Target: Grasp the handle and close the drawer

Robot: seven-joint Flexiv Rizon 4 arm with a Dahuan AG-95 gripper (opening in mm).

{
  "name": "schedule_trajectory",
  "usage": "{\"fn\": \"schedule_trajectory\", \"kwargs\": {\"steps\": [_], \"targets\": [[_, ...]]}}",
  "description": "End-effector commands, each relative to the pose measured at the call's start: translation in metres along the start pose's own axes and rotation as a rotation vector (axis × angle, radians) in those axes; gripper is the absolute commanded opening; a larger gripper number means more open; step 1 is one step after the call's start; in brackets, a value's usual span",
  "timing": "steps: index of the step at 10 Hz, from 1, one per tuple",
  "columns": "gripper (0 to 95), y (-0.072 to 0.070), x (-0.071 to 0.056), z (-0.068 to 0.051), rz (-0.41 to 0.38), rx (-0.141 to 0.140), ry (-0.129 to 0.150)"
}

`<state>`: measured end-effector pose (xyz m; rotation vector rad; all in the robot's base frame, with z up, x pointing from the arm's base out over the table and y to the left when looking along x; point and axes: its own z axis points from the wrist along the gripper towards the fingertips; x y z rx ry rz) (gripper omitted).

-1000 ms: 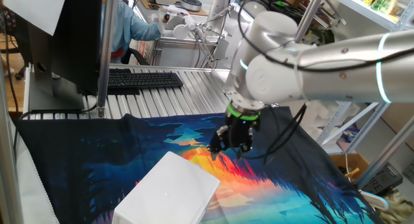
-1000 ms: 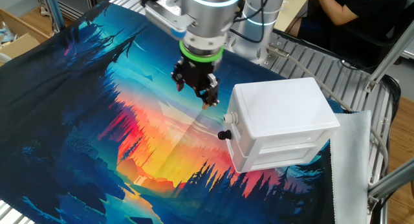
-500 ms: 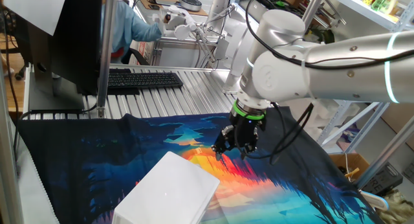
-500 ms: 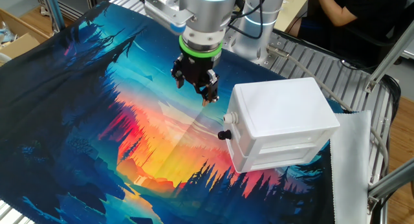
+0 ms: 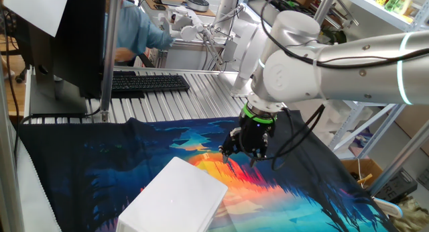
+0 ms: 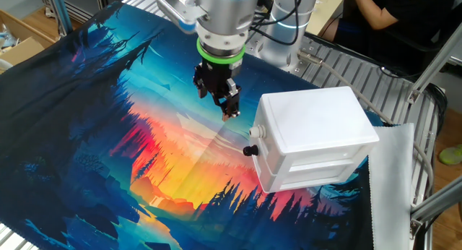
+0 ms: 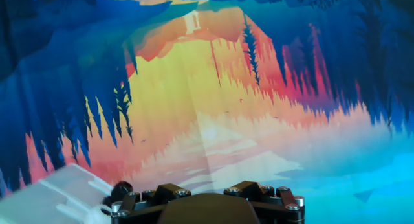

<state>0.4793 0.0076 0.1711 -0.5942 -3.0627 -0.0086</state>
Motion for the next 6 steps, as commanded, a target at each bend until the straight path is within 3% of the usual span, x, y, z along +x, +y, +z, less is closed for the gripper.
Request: {"fn": "schedule_trajectory", "kwargs": {"steps": [1, 3, 4, 5, 6], "targets": [[76.0, 0.0002, -0.0005, 0.0006, 0.014, -0.020, 0.010], [76.0, 0.0002, -0.0004, 0.0007, -0.113, 0.011, 0.008], [76.0, 0.0002, -0.0004, 0.0007, -0.174, 0.052, 0.005], [76.0, 0.0001, -0.0002, 0.0008, -0.200, 0.077, 0.018], [76.0, 0.0001, -0.0001, 0.0008, -0.192, 0.082, 0.035]]}}
